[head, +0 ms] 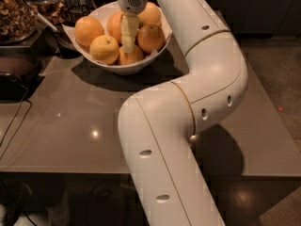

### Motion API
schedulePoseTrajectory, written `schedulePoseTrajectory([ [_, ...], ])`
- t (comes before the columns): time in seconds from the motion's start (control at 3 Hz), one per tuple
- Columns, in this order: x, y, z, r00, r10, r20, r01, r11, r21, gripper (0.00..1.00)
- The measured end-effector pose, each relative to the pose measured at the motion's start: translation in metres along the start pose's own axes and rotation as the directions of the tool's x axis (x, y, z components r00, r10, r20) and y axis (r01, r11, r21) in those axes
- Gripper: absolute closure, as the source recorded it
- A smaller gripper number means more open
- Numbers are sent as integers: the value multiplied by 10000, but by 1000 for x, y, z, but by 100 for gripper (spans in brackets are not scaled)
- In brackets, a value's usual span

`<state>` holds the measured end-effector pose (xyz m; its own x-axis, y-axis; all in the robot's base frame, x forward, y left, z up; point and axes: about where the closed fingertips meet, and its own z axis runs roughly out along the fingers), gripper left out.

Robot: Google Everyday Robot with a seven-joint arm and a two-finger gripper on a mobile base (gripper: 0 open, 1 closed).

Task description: Pick orange from white bowl

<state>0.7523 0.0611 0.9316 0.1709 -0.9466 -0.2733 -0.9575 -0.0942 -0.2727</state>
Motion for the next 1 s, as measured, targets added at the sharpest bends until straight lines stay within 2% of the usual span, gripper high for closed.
schedulePoseTrajectory([
  [0.33,0,0,0,10000,0,0,0,10000,0,19],
  [1.0,0,0,0,10000,0,0,0,10000,1,66],
])
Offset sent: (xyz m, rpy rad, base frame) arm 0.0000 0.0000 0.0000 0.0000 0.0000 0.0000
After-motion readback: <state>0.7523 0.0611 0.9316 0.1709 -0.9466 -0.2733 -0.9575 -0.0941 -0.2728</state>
